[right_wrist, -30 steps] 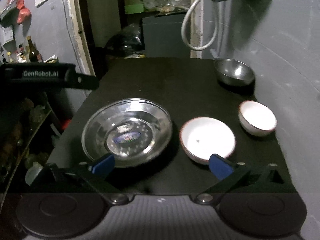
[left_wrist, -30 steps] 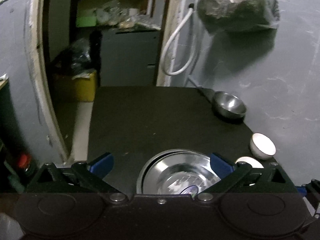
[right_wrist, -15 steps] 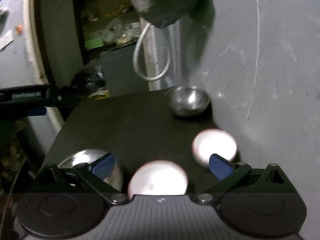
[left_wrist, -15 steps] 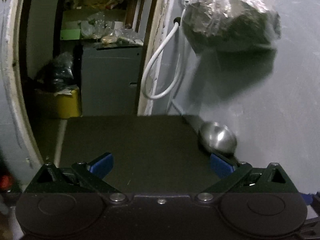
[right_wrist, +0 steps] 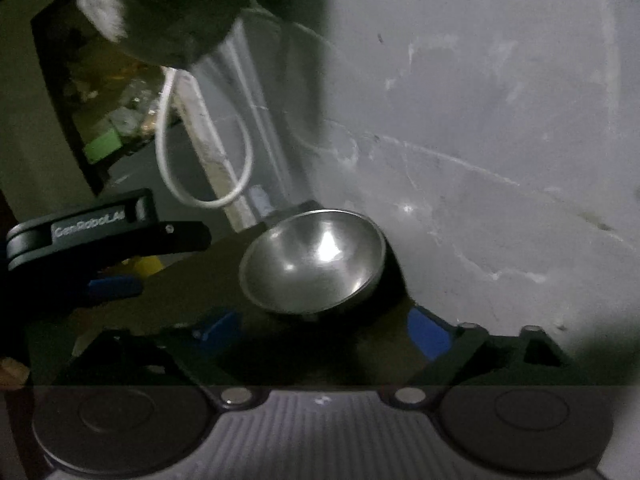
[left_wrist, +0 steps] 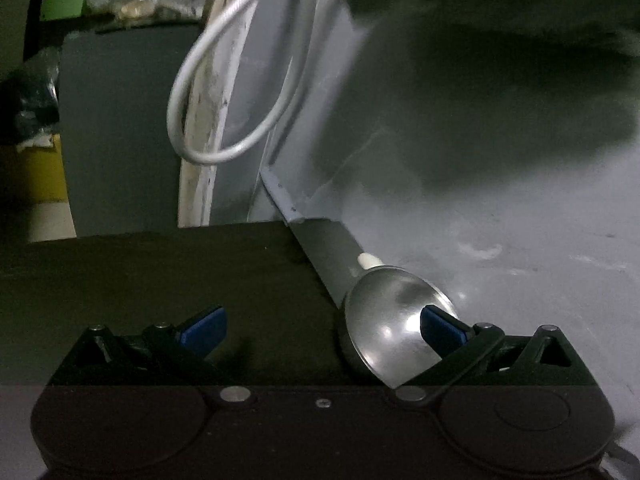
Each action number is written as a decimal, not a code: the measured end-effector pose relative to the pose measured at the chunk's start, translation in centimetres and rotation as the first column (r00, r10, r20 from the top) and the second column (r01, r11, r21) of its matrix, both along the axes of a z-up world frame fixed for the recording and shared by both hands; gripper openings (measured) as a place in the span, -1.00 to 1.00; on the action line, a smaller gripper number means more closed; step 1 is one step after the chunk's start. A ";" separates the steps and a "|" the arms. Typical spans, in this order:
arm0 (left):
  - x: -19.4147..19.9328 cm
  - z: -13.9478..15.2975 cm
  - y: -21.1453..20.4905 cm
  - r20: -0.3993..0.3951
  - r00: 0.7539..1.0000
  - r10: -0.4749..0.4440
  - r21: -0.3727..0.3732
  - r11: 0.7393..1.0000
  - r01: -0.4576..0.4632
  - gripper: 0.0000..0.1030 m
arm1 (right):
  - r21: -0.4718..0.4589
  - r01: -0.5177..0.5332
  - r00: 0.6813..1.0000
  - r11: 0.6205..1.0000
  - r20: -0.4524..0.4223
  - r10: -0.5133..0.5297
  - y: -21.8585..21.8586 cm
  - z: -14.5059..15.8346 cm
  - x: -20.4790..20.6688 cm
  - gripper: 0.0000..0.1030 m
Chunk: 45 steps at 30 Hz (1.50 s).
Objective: Organize plates and bowls
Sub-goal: 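Reach the left gripper to the rim of the handled steel bowl, then close the left gripper on the handled bowl rim and lift it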
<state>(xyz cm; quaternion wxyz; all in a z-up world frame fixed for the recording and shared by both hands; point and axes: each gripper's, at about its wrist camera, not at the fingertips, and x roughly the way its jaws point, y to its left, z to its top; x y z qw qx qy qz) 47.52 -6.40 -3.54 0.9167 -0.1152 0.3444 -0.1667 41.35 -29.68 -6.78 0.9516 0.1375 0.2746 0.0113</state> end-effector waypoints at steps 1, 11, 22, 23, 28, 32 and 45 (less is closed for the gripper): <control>1.0 -0.5 -0.3 -0.031 1.000 0.006 0.002 1.000 -0.006 0.98 | 0.005 0.008 1.000 1.000 -0.009 -0.008 -0.1 -0.3 0.6 0.67; 5.0 -3.3 -2.6 -0.163 0.986 -0.033 0.017 0.999 0.036 0.42 | -0.010 0.028 0.997 1.000 -0.074 -0.029 0.2 -2.1 4.6 0.07; 2.3 -3.6 -2.4 -0.154 0.981 -0.115 -0.016 0.993 0.114 -0.59 | 0.021 0.023 0.996 1.000 -0.083 -0.021 -0.4 -2.1 3.9 -0.39; 1.6 -3.2 -2.2 -0.138 0.983 -0.119 -0.015 0.993 0.118 -0.59 | 0.031 0.014 0.997 0.999 -0.078 -0.012 -0.4 -2.0 3.5 -0.41; -2.5 -0.2 -0.9 -0.048 0.991 -0.123 -0.019 0.992 0.122 -0.60 | 0.033 -0.038 0.999 0.999 0.004 0.037 -0.2 -0.5 -0.1 -0.46; -7.3 2.0 0.0 0.002 0.997 -0.082 -0.039 0.996 0.082 -0.60 | 0.010 -0.095 0.993 0.995 0.071 0.094 0.1 1.3 -4.0 -0.48; -25.9 4.0 3.7 -0.075 0.994 -0.080 -0.085 0.994 0.073 -0.60 | -0.150 -0.291 0.951 0.945 0.062 0.303 1.3 4.8 -20.9 -0.53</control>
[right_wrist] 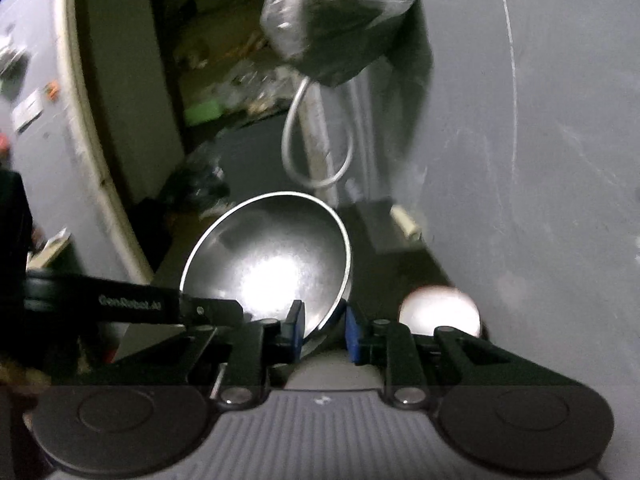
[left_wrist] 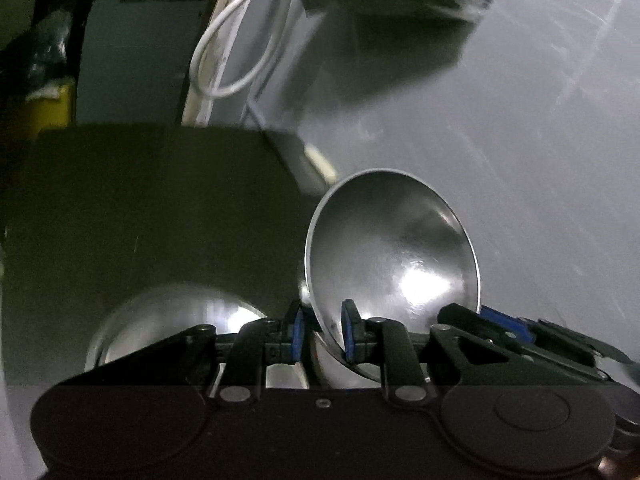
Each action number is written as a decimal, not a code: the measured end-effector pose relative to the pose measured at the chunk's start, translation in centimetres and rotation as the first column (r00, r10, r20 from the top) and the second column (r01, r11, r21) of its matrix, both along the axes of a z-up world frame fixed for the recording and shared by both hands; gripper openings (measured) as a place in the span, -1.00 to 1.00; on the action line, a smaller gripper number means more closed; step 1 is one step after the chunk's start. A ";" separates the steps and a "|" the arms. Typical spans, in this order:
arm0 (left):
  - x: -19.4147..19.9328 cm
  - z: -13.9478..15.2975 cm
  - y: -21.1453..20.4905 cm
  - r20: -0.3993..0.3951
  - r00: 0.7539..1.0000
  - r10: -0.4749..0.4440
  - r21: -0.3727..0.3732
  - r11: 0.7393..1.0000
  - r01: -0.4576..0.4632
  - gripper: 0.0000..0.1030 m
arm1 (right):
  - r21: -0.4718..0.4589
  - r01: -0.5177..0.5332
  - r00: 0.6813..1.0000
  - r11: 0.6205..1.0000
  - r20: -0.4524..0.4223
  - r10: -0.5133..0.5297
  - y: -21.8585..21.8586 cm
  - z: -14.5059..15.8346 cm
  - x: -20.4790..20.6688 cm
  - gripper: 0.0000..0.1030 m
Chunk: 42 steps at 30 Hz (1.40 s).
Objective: Organize plates and bowls
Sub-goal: 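Close the left gripper on the handled bowl rim and lift it, then carry the handled steel bowl with the left gripper and set it down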
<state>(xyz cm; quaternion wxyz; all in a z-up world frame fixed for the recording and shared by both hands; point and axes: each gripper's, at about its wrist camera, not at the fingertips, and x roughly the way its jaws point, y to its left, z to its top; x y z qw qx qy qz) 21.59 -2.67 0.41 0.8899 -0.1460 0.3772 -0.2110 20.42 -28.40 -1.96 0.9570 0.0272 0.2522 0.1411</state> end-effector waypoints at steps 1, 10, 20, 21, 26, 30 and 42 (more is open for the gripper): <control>-1.5 -0.2 0.3 -0.024 1.000 -0.013 -0.001 1.000 0.013 -0.60 | -0.007 -0.013 1.000 1.000 -0.018 0.013 0.0 -0.1 -1.4 -0.53; -9.7 -3.9 3.2 -0.260 0.962 -0.083 0.033 0.995 0.094 -0.58 | -0.066 -0.157 0.961 0.985 -0.239 0.137 1.8 -2.6 -10.5 -0.53; -13.3 -6.4 7.0 -0.410 0.911 -0.037 0.054 0.996 0.065 -0.63 | -0.104 -0.307 0.879 0.946 -0.412 0.240 5.9 -5.1 -13.6 -0.53; -13.3 -6.5 7.2 -0.409 0.912 -0.034 0.051 0.997 0.060 -0.63 | -0.113 -0.316 0.874 0.942 -0.422 0.242 6.3 -5.2 -13.6 -0.53; -13.4 -7.1 7.1 -0.413 0.911 -0.009 0.061 0.997 0.037 -0.64 | -0.131 -0.344 0.851 0.930 -0.462 0.250 7.2 -5.8 -13.0 -0.53; -13.6 -7.2 7.4 -0.408 0.913 0.005 0.066 0.998 0.024 -0.63 | -0.140 -0.358 0.845 0.923 -0.470 0.257 7.6 -6.2 -12.6 -0.53; -14.0 -6.1 9.8 -0.364 0.927 0.088 0.065 0.995 -0.069 -0.09 | -0.146 -0.345 0.871 0.927 -0.419 0.258 7.9 -5.5 -12.1 -0.31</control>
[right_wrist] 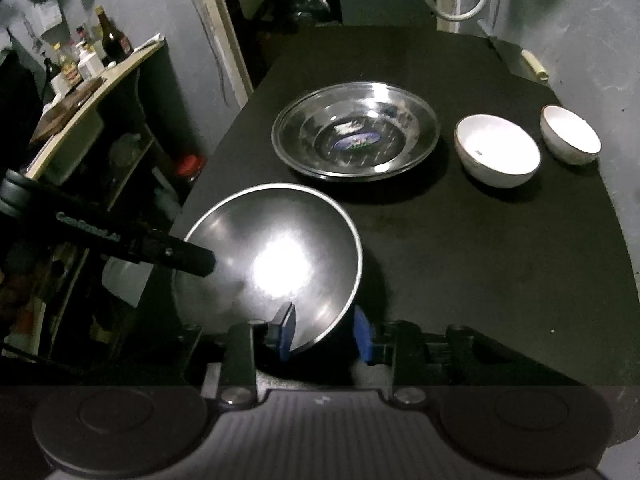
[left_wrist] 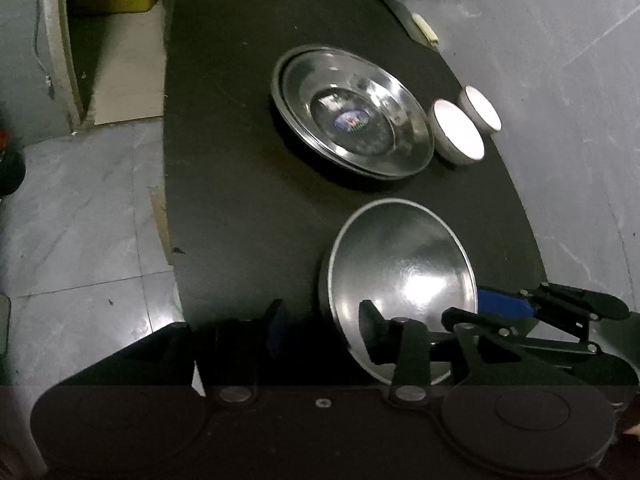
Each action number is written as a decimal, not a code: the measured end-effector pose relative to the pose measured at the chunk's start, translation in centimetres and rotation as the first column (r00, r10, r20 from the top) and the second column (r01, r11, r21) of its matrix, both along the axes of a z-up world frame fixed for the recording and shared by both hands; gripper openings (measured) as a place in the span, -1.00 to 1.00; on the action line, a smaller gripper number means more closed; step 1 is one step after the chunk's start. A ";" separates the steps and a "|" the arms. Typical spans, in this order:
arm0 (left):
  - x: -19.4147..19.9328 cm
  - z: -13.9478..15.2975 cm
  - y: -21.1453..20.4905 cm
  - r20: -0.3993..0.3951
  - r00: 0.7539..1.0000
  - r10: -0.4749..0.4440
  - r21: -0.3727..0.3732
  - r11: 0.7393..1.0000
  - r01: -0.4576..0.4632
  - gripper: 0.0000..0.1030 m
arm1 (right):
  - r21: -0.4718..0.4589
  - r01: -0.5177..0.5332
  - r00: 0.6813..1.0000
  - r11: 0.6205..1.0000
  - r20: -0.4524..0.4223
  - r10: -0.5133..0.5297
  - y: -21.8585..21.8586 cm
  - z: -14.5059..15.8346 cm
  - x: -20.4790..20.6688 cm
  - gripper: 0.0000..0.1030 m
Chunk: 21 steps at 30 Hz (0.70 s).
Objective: Organize plates and bowls
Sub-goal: 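Carry the handled steel bowl with the left gripper and set it down, then open the left gripper and withdraw it from the handled bowl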
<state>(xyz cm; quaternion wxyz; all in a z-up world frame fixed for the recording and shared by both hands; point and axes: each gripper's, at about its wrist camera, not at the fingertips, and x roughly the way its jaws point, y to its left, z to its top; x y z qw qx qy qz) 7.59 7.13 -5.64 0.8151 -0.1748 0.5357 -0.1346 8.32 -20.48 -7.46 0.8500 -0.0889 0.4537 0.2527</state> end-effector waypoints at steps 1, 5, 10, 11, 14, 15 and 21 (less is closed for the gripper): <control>-0.1 0.2 0.2 0.005 1.000 0.004 -0.004 1.000 -0.004 -0.04 | 0.004 0.006 1.000 1.000 0.008 -0.006 -0.1 0.1 0.0 -0.30; -0.7 1.9 1.2 0.049 0.999 0.014 -0.004 1.000 -0.014 0.19 | 0.024 0.032 0.998 0.999 0.054 -0.033 -0.5 1.1 -0.3 0.01; -0.8 5.0 2.1 0.145 0.989 0.011 0.030 0.999 -0.016 0.31 | 0.100 0.073 0.987 0.992 0.132 -0.086 -1.1 2.4 -0.4 0.26; -0.7 5.6 2.2 0.170 0.985 0.010 0.023 1.000 -0.014 0.35 | 0.114 0.084 0.984 0.990 0.147 -0.100 -1.2 2.6 -0.4 0.36; -0.3 7.3 2.3 0.249 0.968 0.022 0.011 1.000 -0.025 0.60 | 0.136 0.109 0.974 0.985 0.184 -0.133 -1.5 3.2 -0.2 0.55; -0.1 7.8 2.2 0.280 0.960 0.026 0.005 1.000 -0.029 0.70 | 0.139 0.105 0.973 0.985 0.191 -0.131 -1.5 3.4 -0.2 0.63; 0.0 9.5 0.8 0.432 0.899 0.072 -0.071 0.996 -0.045 0.98 | 0.077 0.083 0.972 0.994 0.214 -0.098 -1.5 4.6 -0.4 0.99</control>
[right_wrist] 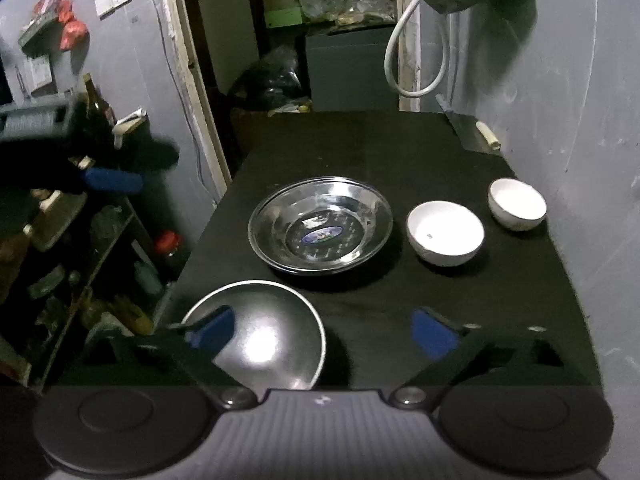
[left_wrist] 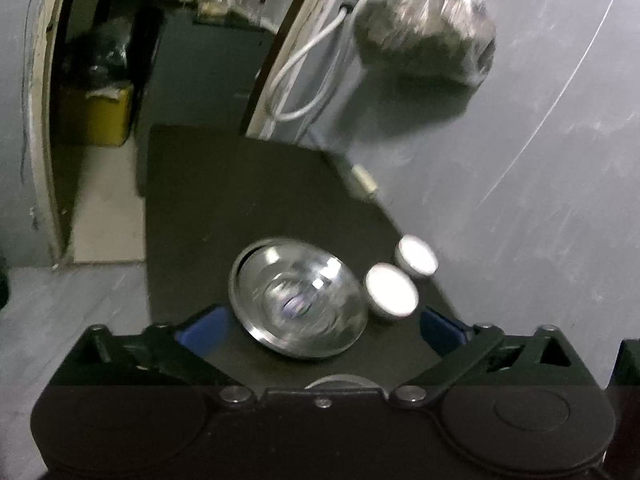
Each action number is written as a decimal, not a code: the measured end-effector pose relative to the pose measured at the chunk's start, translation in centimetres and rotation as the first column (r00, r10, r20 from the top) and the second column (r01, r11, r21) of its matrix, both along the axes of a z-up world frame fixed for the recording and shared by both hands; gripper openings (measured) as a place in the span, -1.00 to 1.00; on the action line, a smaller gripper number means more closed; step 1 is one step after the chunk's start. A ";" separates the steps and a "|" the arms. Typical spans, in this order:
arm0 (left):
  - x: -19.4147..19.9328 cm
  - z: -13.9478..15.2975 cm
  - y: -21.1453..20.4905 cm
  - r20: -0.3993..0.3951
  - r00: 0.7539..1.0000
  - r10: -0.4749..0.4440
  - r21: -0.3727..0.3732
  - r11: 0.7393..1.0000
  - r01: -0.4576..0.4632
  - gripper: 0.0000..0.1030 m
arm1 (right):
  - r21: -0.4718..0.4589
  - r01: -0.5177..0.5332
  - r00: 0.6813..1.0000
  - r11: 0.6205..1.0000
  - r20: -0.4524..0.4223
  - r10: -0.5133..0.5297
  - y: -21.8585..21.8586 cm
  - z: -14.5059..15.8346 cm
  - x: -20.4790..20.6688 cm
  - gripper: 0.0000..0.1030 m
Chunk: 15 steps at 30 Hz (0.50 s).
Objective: Organize plates and bowls
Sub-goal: 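Open the left gripper and withdraw it from the handled bowl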
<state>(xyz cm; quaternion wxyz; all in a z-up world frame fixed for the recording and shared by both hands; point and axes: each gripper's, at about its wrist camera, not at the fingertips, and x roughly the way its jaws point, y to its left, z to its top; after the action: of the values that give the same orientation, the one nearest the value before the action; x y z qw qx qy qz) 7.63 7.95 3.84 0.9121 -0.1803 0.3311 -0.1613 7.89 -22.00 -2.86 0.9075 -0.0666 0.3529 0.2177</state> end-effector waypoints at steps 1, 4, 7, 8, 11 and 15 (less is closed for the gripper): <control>0.1 0.1 -0.3 0.006 1.000 -0.004 -0.006 1.000 0.004 0.98 | -0.007 0.004 1.000 1.000 0.004 -0.004 -0.1 0.3 0.0 0.99; 0.2 0.2 -0.8 0.044 0.999 -0.013 -0.013 1.000 0.013 0.99 | -0.024 0.019 0.999 1.000 0.027 -0.018 -0.1 1.2 0.1 1.00; 0.3 0.4 -1.1 0.099 0.995 -0.001 -0.014 1.000 0.002 0.99 | -0.036 0.036 0.997 0.999 0.073 -0.034 -0.1 2.0 0.1 1.00; 0.2 0.7 -1.0 0.116 0.993 0.004 -0.017 1.000 -0.003 0.99 | -0.039 0.046 0.995 0.998 0.088 -0.042 -0.1 2.2 0.2 1.00; 0.5 1.1 -1.0 0.154 0.988 0.027 -0.020 0.999 -0.025 0.99 | -0.034 0.066 0.993 0.997 0.102 -0.062 -0.3 2.3 0.9 1.00; 1.4 1.1 -1.3 0.142 0.988 0.056 0.000 0.998 -0.056 0.99 | -0.012 0.088 0.992 0.996 0.091 -0.087 -0.9 1.8 2.3 1.00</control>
<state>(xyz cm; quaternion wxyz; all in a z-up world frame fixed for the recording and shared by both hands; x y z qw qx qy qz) 9.04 6.63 4.96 0.9378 -0.1758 0.2607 -0.1473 10.19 -22.87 -1.08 0.9307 -0.0681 0.3158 0.1715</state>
